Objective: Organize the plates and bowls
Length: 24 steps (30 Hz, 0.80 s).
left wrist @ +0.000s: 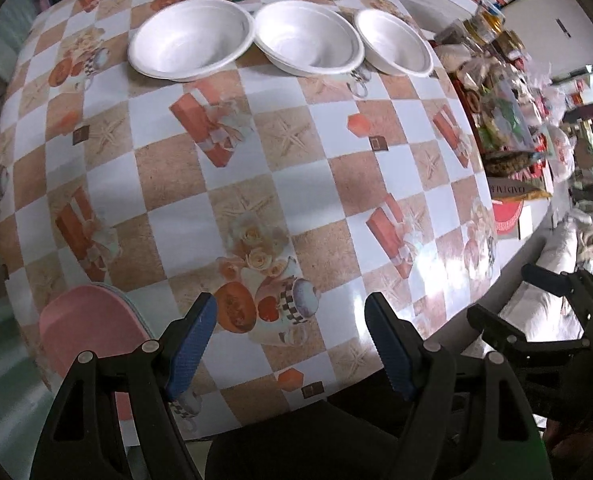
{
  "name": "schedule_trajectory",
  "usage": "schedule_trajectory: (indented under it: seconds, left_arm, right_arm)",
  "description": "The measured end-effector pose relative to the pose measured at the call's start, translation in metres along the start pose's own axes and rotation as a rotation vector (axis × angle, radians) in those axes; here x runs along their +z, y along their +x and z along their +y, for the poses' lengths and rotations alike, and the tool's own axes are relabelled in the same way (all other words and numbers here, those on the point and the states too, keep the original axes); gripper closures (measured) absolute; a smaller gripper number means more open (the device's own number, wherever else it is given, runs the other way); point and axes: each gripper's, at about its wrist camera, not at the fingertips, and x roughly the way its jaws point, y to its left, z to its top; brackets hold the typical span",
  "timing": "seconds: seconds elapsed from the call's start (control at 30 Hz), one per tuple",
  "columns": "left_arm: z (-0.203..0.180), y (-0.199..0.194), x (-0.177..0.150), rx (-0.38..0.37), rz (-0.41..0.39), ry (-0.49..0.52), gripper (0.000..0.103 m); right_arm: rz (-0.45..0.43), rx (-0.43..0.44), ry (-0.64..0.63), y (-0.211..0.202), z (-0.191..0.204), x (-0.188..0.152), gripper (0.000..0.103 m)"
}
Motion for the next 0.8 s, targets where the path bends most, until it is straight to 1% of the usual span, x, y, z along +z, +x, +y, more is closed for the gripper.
schedule_trajectory:
  seconds: [0.13, 0.27, 0.33, 0.47, 0.6, 0.8]
  left_arm:
    - [0.006, 0.0, 0.001, 0.017, -0.004, -0.069, 0.024]
    - [0.002, -0.007, 0.005, 0.05, -0.028, -0.131, 0.024]
    - [-0.004, -0.01, 0.007, 0.065, -0.039, -0.137, 0.024]
    - [-0.019, -0.007, 0.012, 0.098, -0.027, -0.155, 0.024]
    - [-0.038, -0.005, 0.019, 0.126, -0.02, -0.136, 0.024]
    - [-0.069, -0.006, 0.034, 0.155, -0.03, -0.056, 0.024]
  right_arm:
    - [-0.012, 0.002, -0.048, 0.0, 0.004, 0.006, 0.016]
    - [-0.033, 0.021, -0.111, 0.001, 0.002, 0.018, 0.016]
    - [-0.042, 0.033, -0.127, -0.001, -0.007, 0.026, 0.016]
    - [-0.073, 0.067, -0.146, -0.004, -0.023, 0.039, 0.016]
    - [-0.066, 0.098, -0.153, 0.0, -0.04, 0.045, 0.016]
    - [-0.095, 0.125, -0.123, -0.004, -0.068, 0.052, 0.016]
